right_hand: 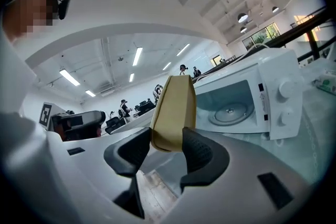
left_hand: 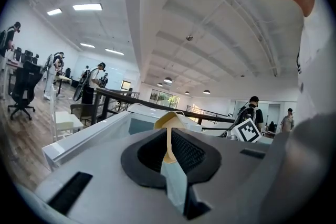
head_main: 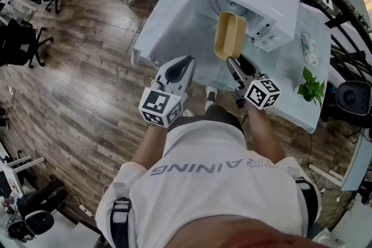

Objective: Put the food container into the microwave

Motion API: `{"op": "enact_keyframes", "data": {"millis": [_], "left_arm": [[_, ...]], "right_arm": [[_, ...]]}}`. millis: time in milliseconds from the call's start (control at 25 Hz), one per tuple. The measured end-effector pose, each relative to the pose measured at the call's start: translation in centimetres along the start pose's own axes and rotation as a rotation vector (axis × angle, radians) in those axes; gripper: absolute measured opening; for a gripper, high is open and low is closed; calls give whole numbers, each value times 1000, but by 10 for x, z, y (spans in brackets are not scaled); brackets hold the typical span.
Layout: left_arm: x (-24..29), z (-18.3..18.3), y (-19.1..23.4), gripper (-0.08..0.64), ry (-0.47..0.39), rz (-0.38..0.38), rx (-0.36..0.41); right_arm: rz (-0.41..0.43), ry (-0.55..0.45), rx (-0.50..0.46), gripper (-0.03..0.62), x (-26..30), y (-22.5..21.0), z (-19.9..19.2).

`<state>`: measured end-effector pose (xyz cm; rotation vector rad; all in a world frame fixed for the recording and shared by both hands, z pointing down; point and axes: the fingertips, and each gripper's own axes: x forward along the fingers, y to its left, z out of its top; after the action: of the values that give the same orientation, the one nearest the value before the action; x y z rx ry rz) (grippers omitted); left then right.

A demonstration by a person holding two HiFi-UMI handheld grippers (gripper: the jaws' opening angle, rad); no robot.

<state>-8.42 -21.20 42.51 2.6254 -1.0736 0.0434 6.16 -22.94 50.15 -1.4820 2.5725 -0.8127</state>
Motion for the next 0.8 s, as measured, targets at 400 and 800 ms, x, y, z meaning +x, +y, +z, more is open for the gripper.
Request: {"op": "enact_keyframes", "data": {"millis": [400, 800], "left_arm": [[42, 0, 3, 52, 23, 14, -4], [69, -1, 17, 51, 48, 75, 7]], "right_arm": [[-5, 32, 196, 207, 42, -55, -18], [11, 39, 349, 207, 87, -106, -20]]}}
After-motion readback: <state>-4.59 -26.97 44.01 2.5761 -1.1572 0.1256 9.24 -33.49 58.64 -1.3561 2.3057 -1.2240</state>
